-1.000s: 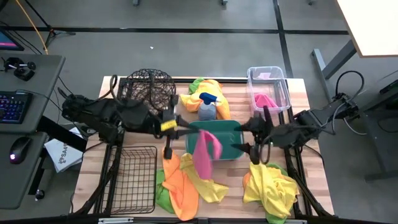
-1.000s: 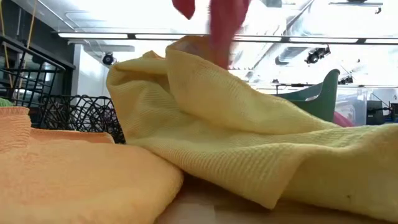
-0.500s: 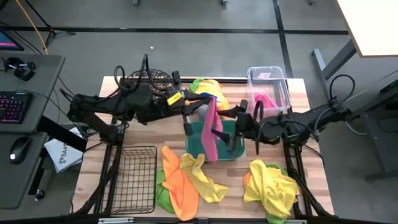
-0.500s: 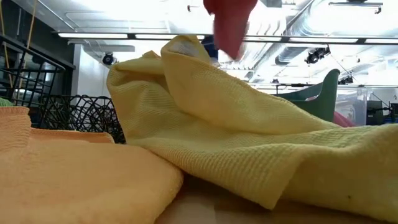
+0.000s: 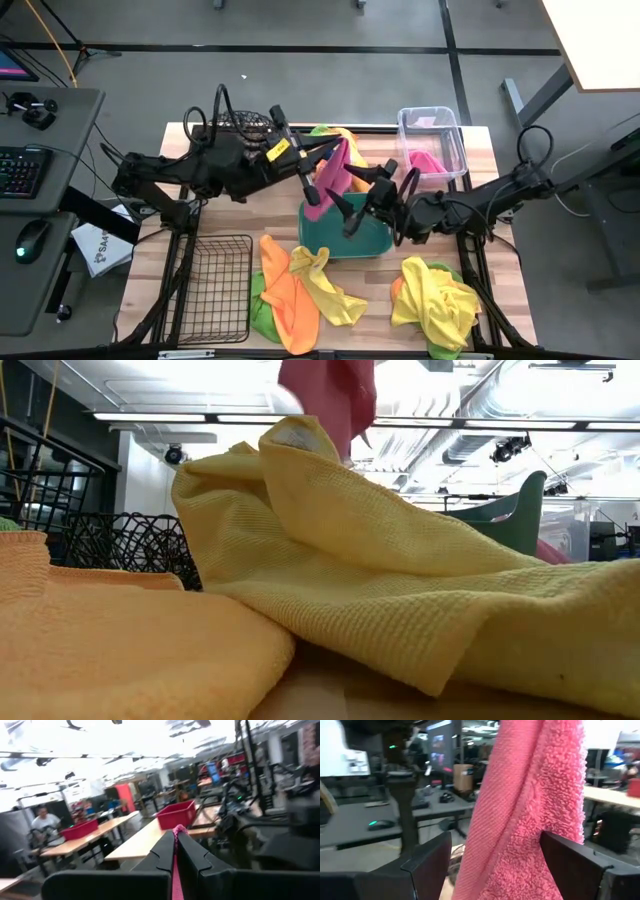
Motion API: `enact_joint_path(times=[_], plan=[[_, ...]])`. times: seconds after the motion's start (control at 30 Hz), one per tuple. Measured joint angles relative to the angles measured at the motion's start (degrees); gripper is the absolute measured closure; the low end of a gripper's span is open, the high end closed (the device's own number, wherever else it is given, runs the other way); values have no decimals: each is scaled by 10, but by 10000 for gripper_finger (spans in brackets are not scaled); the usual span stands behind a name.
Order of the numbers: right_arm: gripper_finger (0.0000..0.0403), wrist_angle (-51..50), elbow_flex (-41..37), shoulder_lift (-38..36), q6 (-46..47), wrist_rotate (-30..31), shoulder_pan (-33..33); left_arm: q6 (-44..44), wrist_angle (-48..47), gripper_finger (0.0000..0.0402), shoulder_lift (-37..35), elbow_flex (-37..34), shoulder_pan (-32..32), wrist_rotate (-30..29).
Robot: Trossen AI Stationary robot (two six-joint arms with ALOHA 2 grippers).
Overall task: Sort microfiber towel by color & place in baskets
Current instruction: Put the pink towel into the transparent bin
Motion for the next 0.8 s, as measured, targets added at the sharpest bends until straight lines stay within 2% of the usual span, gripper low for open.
enact_joint_path(times=[0.33, 0.43, 0.63, 0.8], plan=[[100, 107, 0, 11, -119, 87, -6, -16, 22, 401, 7, 0, -13, 15], [100, 142, 0, 11, -151, 84, -11, -16, 44, 401, 7, 0, -17, 23], [100, 185, 0, 11, -170, 76, -25, -51, 54, 401, 7, 0, -17, 79], [100, 185, 0, 11, -158, -3, -31, -61, 61, 401, 7, 0, -17, 101]])
